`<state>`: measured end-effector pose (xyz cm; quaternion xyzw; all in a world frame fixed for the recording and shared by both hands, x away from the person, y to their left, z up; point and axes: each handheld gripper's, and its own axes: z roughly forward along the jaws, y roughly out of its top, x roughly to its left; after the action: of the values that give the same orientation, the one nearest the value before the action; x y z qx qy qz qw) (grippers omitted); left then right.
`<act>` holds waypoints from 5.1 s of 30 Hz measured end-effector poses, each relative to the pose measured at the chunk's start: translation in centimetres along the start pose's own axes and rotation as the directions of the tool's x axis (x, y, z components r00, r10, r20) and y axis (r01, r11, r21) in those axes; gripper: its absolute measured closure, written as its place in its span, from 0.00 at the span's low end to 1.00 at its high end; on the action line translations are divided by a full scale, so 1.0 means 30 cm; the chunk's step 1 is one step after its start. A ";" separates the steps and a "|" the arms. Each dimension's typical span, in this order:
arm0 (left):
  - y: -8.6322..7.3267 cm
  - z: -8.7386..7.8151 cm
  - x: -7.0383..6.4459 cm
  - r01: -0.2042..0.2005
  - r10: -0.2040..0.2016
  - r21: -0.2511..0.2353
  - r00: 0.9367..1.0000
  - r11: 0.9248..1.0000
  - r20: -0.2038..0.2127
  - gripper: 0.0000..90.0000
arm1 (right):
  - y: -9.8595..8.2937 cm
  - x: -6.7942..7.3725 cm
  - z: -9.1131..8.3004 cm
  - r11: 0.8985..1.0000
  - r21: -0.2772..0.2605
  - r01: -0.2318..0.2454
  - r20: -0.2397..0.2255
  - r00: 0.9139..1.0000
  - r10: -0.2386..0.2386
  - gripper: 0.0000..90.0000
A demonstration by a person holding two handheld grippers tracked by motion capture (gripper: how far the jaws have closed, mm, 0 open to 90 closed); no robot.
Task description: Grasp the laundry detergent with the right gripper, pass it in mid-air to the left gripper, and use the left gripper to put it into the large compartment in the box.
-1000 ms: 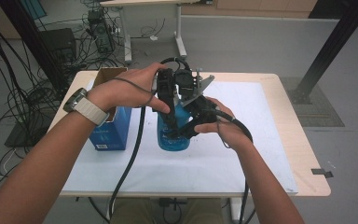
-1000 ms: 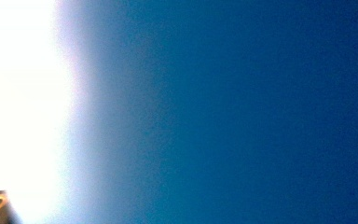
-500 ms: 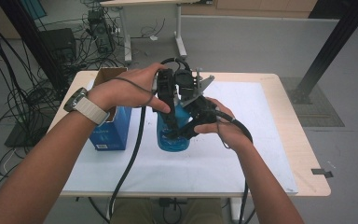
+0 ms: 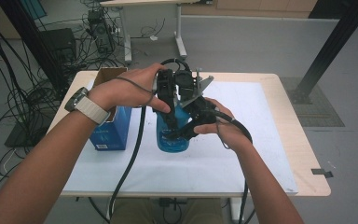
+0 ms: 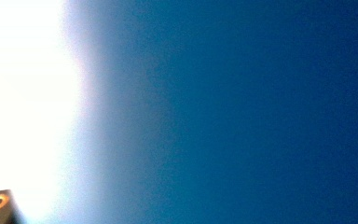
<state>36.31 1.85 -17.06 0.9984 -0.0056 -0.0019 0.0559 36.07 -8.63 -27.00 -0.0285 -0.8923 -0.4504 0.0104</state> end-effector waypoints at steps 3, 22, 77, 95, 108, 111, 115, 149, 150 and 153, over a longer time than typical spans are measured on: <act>-0.002 0.001 0.000 -0.002 0.002 -0.001 1.000 1.000 0.002 0.35 | 0.000 0.000 0.001 1.000 -0.002 -0.002 -0.001 1.000 0.002 0.49; -0.012 -0.002 -0.008 -0.014 0.014 -0.007 1.000 1.000 -0.010 0.42 | 0.002 0.000 0.004 1.000 -0.003 0.009 -0.010 1.000 -0.009 0.49; -0.031 -0.008 -0.018 -0.014 0.013 -0.030 1.000 0.999 -0.021 0.42 | 0.016 0.003 0.004 1.000 0.007 0.028 -0.012 1.000 -0.027 0.49; -0.042 -0.005 -0.015 -0.009 0.008 -0.038 1.000 0.999 -0.021 0.42 | 0.021 -0.001 0.011 0.999 0.013 0.029 -0.016 0.999 -0.029 0.49; -0.050 -0.001 -0.015 -0.006 0.005 -0.046 1.000 0.999 -0.021 0.42 | 0.021 -0.003 0.017 0.999 0.017 0.039 -0.019 0.999 -0.039 0.49; -0.049 -0.001 -0.014 -0.005 0.004 -0.046 1.000 0.999 -0.020 0.42 | 0.020 -0.003 0.017 0.999 0.016 0.037 -0.018 0.999 -0.037 0.49; -0.048 0.000 -0.014 -0.003 0.002 -0.050 1.000 0.999 -0.021 0.42 | 0.019 -0.003 0.015 0.999 0.017 0.036 -0.018 0.999 -0.036 0.49; -0.049 0.004 -0.013 -0.003 0.002 -0.053 1.000 0.999 -0.021 0.42 | 0.017 -0.005 0.015 0.999 0.021 0.042 -0.016 0.999 -0.042 0.49; -0.050 0.004 -0.013 -0.003 0.002 -0.054 1.000 0.999 -0.021 0.42 | 0.017 -0.005 0.015 0.999 0.021 0.042 -0.016 0.999 -0.042 0.49; -0.051 0.003 -0.013 -0.003 0.001 -0.056 1.000 0.998 -0.021 0.42 | 0.017 -0.005 0.015 0.999 0.019 0.044 -0.016 0.999 -0.044 0.49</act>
<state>35.94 3.35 -17.32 0.9964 -0.0059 0.0086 0.0840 36.27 -7.97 -26.85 -0.0053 -0.8970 -0.4419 0.0080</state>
